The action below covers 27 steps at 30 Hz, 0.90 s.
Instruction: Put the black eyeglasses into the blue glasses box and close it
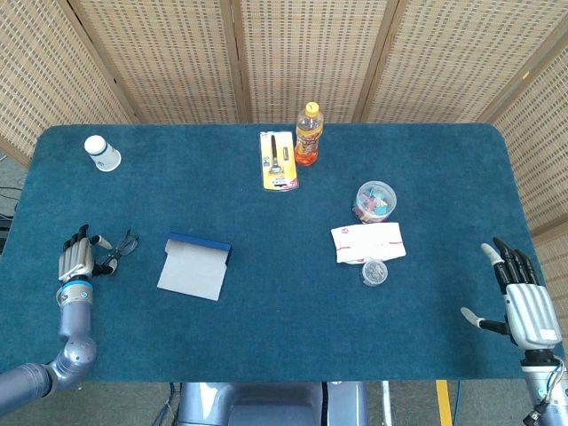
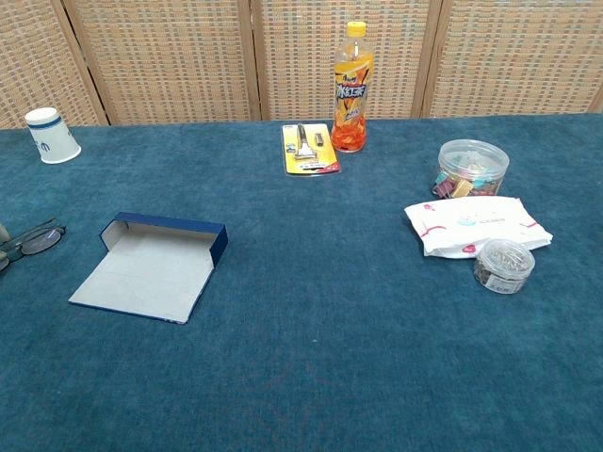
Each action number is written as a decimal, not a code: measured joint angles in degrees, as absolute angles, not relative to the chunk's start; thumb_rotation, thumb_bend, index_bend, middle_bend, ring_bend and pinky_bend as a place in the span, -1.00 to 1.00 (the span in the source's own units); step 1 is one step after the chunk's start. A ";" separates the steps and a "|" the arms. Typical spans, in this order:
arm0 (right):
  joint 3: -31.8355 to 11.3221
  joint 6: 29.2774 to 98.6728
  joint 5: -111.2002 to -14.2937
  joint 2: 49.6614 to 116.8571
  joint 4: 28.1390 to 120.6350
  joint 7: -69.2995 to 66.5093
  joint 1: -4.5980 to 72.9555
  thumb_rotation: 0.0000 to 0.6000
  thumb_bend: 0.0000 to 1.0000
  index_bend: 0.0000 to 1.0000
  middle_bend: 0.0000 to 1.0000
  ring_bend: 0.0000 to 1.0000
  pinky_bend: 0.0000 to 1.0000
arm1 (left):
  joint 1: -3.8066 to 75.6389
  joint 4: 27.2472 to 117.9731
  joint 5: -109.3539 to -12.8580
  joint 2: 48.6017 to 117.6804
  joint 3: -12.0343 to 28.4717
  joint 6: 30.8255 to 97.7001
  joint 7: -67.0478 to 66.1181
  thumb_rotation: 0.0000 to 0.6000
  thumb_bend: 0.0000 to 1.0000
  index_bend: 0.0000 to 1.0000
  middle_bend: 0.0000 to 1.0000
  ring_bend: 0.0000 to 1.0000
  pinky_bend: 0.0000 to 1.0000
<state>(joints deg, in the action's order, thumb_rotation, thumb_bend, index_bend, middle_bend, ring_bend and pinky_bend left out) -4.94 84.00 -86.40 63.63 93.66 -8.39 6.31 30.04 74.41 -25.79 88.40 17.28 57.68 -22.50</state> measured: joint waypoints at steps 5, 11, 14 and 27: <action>-4.91 83.92 -86.40 63.57 93.71 -8.61 6.34 1.00 -1.00 -1.00 -1.00 -1.00 -1.00 | 30.07 74.40 -25.38 88.35 17.19 57.19 -22.55 1.00 -0.26 -0.11 -1.00 -1.00 -1.00; -4.85 83.77 -86.37 63.45 93.80 -8.87 6.38 1.00 -1.00 -1.00 -1.00 -1.00 -1.00 | 30.29 73.93 -25.08 88.63 16.86 56.36 -22.67 1.00 -0.22 -0.10 -1.00 -1.00 -1.00; -4.84 83.76 -86.37 63.43 93.80 -9.00 6.38 1.00 -1.00 -1.00 -1.00 -1.00 -1.00 | 30.53 73.59 -25.02 88.97 16.71 56.28 -22.95 1.00 -0.17 -0.07 -1.00 -1.00 -1.00; -4.76 83.26 -86.17 63.11 94.12 -10.79 6.46 1.00 -1.00 -1.00 -1.00 -1.00 -1.00 | 31.20 71.62 -26.00 90.59 16.30 56.81 -23.35 1.00 -0.06 0.11 -1.00 -1.00 -1.00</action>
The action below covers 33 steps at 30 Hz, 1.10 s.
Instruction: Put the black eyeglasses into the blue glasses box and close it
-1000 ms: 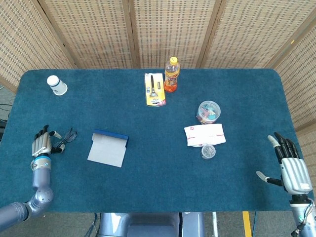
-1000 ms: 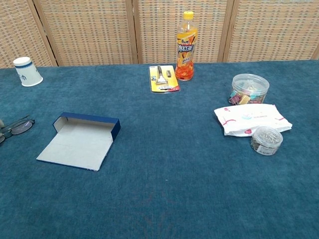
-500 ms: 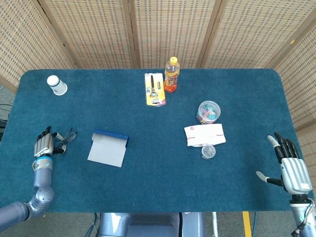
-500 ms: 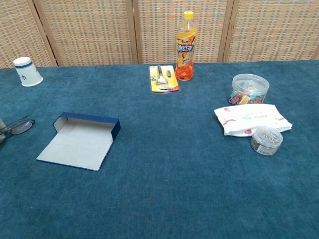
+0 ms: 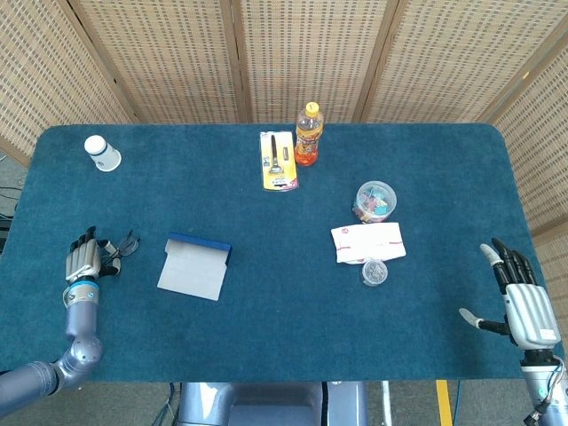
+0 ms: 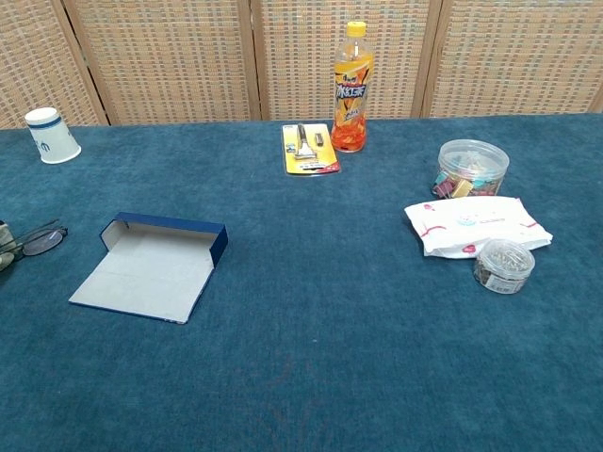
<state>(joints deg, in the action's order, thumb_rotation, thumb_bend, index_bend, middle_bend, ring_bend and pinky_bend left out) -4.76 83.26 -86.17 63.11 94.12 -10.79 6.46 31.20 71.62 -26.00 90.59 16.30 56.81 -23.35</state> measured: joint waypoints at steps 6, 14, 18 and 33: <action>-4.71 83.11 -86.19 63.00 94.12 -10.74 6.53 1.00 -1.00 -1.00 -1.00 -1.00 -1.00 | 31.10 71.66 -27.27 90.65 16.55 57.33 -22.45 1.00 -0.02 0.16 -1.00 -1.00 -1.00; -4.65 83.01 -86.18 62.95 94.16 -10.67 6.57 1.00 -1.00 -1.00 -1.00 -1.00 -1.00 | 30.63 72.21 -28.59 89.80 16.81 56.96 -21.08 1.00 -0.02 0.17 -1.00 -1.00 -1.00; -4.65 82.95 -86.13 62.92 94.22 -10.69 6.59 1.00 -1.00 -1.00 -1.00 -1.00 -1.00 | 30.14 73.87 -30.49 88.69 16.82 57.86 -20.24 1.00 -0.02 0.18 -1.00 -1.00 -1.00; -4.63 83.01 -86.12 62.87 94.27 -10.90 6.57 1.00 -1.00 -1.00 -1.00 -1.00 -1.00 | 26.52 87.36 -50.78 80.73 14.14 62.84 -13.22 1.00 -0.03 0.18 -1.00 -1.00 -1.00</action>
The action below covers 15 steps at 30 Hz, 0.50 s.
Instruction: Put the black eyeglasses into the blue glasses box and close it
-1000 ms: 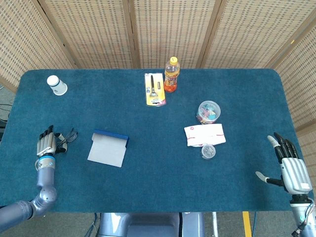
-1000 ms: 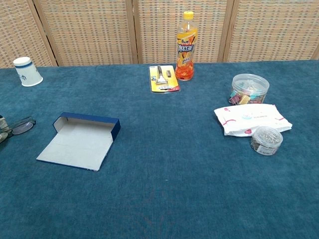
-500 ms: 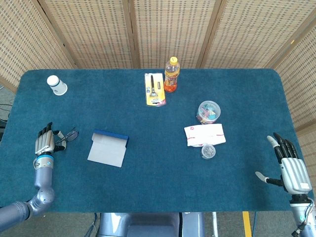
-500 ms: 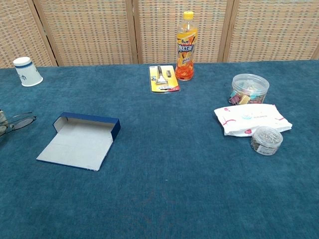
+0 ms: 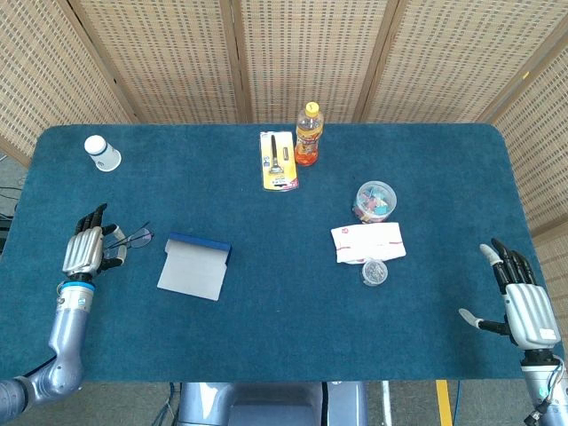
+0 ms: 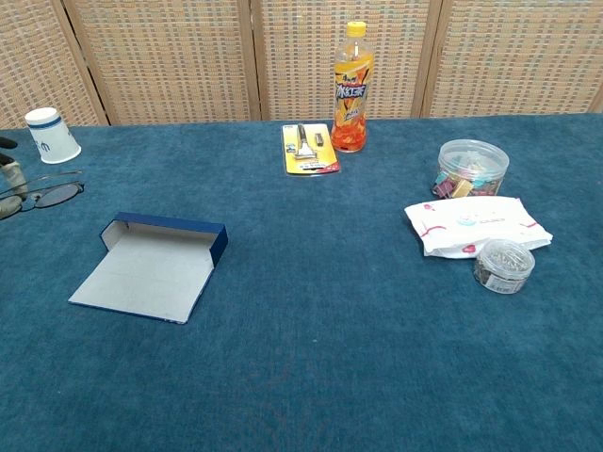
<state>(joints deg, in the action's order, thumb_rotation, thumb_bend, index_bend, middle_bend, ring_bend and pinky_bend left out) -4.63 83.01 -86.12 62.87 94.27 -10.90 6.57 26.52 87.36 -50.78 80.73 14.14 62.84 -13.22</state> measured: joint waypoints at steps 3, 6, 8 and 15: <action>-4.62 83.01 -86.13 62.87 94.24 -11.02 6.56 1.00 -1.00 -1.00 -1.00 -1.00 -1.00 | 26.28 89.20 -58.19 79.38 12.32 63.81 -12.68 1.00 -0.03 0.20 -1.00 -1.00 -1.00; -4.60 82.99 -86.17 62.84 94.21 -11.14 6.57 1.00 -1.00 -1.00 -1.00 -1.00 -1.00 | 26.49 90.27 -65.66 78.73 10.26 64.52 -12.46 1.00 -0.03 0.23 -1.00 -1.00 -1.00; -4.58 82.98 -86.21 62.84 94.17 -11.19 6.58 1.00 -1.00 -1.00 -1.00 -1.00 -1.00 | 26.90 90.33 -69.82 78.75 9.05 64.72 -12.39 1.00 -0.02 0.25 -1.00 -1.00 -1.00; -4.57 82.94 -86.23 62.81 94.12 -11.39 6.61 1.00 -1.00 -1.00 -1.00 -1.00 -1.00 | 30.30 85.34 -79.57 83.02 6.09 63.85 -10.31 1.00 -0.01 0.25 -1.00 -1.00 -1.00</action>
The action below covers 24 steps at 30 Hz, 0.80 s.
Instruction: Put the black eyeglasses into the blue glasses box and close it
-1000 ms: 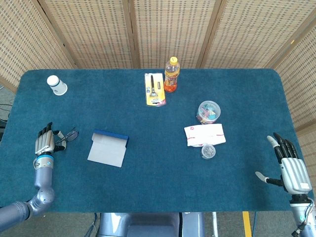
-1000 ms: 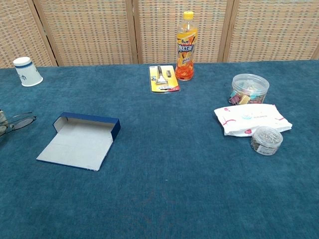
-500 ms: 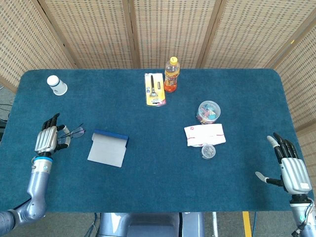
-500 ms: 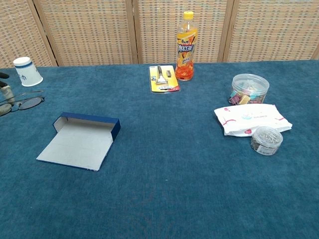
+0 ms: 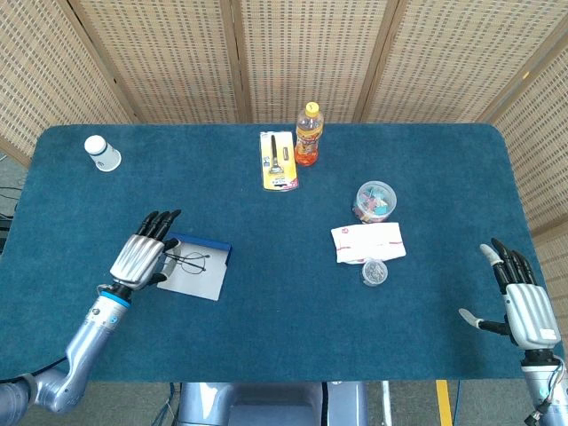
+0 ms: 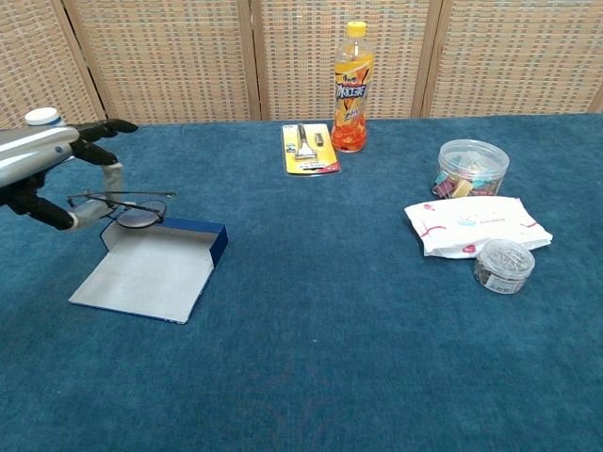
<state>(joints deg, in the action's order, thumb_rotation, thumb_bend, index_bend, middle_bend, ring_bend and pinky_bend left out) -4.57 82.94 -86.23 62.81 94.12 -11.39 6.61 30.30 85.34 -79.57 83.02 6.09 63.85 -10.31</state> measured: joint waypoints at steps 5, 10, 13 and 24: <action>-4.54 82.69 -86.21 62.75 94.09 -11.52 6.72 1.00 -1.00 -1.00 -1.00 -1.00 -1.00 | 31.69 82.14 -80.72 85.50 5.28 62.55 -9.87 1.00 -0.01 0.25 -1.00 -1.00 -1.00; -4.52 82.61 -86.19 62.71 94.08 -11.69 6.75 1.00 -1.00 -1.00 -1.00 -1.00 -1.00 | 32.09 79.78 -80.18 87.05 4.90 61.51 -10.41 1.00 -0.01 0.25 -1.00 -1.00 -1.00; -4.50 82.58 -86.22 62.68 94.09 -11.66 6.77 1.00 -1.00 -1.00 -1.00 -1.00 -1.00 | 32.24 78.45 -79.92 87.78 4.72 60.99 -10.32 1.00 -0.01 0.25 -1.00 -1.00 -1.00; -4.50 82.49 -86.09 62.61 94.22 -11.75 6.79 1.00 -1.00 -1.00 -1.00 -1.00 -1.00 | 33.19 72.75 -79.38 90.99 4.11 58.76 -9.98 1.00 0.00 0.25 -1.00 -1.00 -1.00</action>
